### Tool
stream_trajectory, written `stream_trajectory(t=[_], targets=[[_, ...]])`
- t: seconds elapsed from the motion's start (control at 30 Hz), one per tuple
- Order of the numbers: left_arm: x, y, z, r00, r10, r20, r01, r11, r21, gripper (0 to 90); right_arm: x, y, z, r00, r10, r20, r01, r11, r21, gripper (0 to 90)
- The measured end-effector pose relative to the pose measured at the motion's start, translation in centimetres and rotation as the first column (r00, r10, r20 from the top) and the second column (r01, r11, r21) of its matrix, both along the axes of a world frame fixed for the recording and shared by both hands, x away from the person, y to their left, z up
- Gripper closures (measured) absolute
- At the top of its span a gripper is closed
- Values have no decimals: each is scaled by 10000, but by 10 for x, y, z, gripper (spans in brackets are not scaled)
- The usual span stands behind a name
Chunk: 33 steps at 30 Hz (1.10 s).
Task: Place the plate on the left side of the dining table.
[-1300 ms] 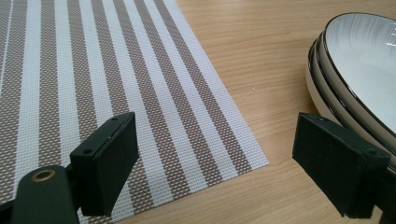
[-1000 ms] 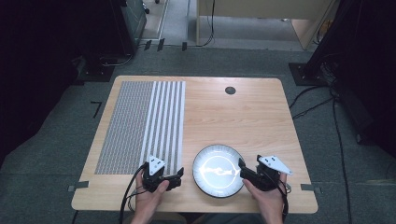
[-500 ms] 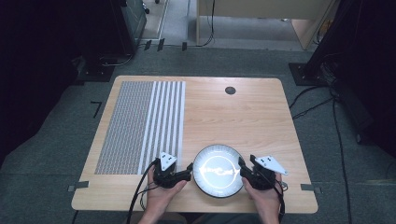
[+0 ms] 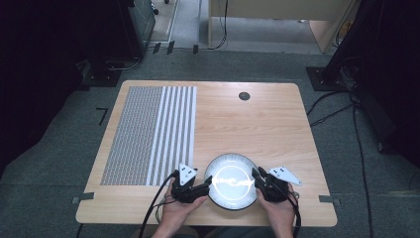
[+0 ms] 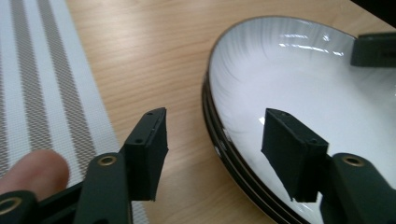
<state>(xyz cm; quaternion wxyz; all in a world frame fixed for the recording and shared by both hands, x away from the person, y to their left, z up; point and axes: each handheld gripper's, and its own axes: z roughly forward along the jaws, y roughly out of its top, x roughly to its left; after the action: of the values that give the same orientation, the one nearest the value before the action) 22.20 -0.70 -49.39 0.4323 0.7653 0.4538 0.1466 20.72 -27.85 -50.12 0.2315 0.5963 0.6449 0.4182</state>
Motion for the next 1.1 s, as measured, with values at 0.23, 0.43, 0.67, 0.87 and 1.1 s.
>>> stream_trajectory(t=[0.23,0.43,0.67,0.87,1.1], targets=[[1,-9,-3,9994,-294,-170,296,9995,99,471,7,1,6,9977,-308,-611,311,9995,27,817],[1,-14,-4,9993,-314,-218,322,9989,349,516,14,1,13,9929,-123,-1180,105,9998,-160,827],[4,-6,-5,9984,-432,-356,432,9991,5,602,9,-7,7,9953,-407,-878,503,9927,1100,846],[5,-4,-4,9993,-252,-284,249,9996,-95,691,2,-19,8,9911,-392,-1275,667,9733,2197,858],[4,-3,-4,9995,-317,-79,317,9995,-53,715,-5,-24,14,9914,-423,-1239,736,9628,2598,898]])
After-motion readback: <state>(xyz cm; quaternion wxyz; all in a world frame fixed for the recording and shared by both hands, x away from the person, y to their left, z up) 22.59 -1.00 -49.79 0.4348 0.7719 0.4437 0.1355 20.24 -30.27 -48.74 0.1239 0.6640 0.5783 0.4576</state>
